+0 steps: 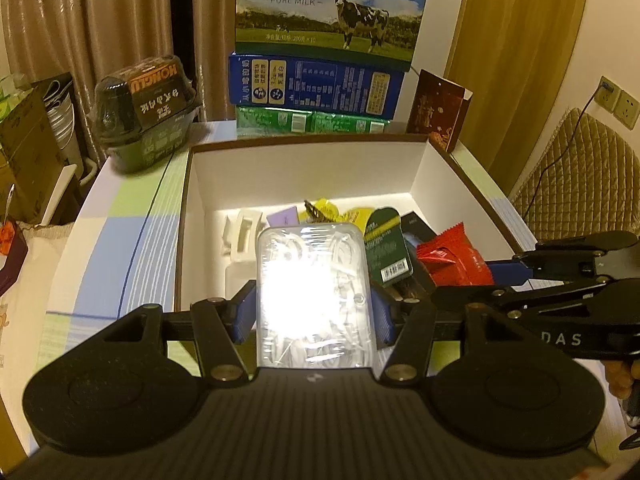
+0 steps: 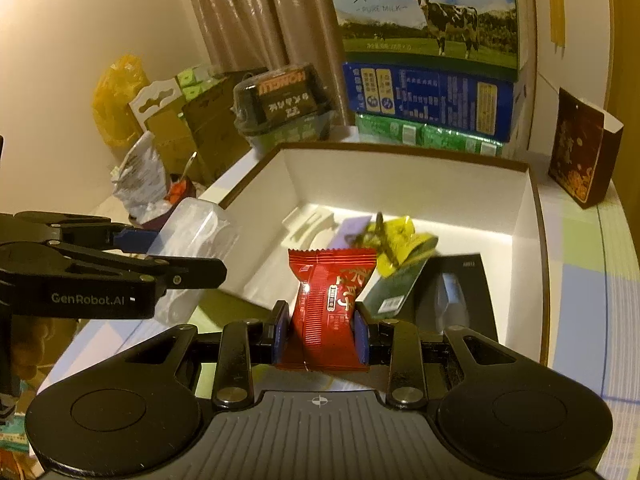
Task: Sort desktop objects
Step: 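Carry the floss box and red candy with both tools over the brown box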
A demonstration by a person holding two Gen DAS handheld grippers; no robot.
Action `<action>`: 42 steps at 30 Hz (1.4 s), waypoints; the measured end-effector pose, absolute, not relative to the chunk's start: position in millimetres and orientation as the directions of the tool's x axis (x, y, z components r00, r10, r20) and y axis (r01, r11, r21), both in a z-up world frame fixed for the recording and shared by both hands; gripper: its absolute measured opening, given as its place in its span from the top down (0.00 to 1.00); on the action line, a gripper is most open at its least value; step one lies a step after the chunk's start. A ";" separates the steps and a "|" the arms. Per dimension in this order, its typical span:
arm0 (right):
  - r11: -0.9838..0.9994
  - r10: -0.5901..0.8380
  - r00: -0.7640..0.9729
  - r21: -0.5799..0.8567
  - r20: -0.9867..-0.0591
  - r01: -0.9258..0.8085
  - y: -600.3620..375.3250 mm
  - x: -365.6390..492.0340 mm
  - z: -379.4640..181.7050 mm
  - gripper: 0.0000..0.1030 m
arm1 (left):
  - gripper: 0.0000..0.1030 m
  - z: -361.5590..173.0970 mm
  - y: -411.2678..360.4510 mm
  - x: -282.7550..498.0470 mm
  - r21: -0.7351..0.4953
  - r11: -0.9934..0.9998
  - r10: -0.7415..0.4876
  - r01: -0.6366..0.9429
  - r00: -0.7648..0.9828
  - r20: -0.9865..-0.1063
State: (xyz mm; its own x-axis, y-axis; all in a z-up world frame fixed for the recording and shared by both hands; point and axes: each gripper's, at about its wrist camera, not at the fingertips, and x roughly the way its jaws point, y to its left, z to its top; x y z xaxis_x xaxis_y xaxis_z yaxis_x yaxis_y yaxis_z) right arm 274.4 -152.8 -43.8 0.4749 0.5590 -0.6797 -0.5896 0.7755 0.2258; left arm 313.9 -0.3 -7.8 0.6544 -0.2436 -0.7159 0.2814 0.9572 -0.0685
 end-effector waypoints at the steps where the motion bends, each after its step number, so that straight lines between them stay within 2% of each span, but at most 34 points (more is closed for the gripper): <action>1: 0.776 0.559 0.476 0.227 -0.679 -0.588 -151.9 278.0 -43.2 0.70 | 0.49 -7.6 -0.7 317.3 -0.067 0.957 -0.243 0.282 0.655 -0.715; 22: 0.797 0.520 0.433 0.236 -0.736 -0.556 -117.1 357.5 -77.4 0.70 | 0.49 -36.8 2.8 399.1 -0.044 0.967 -0.196 0.250 0.622 -0.758; 36: 0.789 0.491 0.338 0.244 -0.803 -0.564 -102.9 373.9 -111.9 0.70 | 0.49 -79.9 6.4 423.6 -0.045 0.970 -0.167 0.239 0.516 -0.840; 42: 0.781 0.487 0.314 0.245 -0.815 -0.574 -102.0 374.3 -118.1 0.70 | 0.49 -84.9 1.7 425.6 0.004 0.965 -0.137 0.264 0.515 -0.846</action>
State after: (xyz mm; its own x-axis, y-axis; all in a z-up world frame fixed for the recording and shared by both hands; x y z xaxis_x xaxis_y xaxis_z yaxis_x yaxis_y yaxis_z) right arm 374.3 -102.0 -118.1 0.3142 0.4865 -0.8152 -0.5740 0.7813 0.2450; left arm 425.6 1.7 -84.9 0.5152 -0.1370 -0.8460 0.2639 0.9645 0.0045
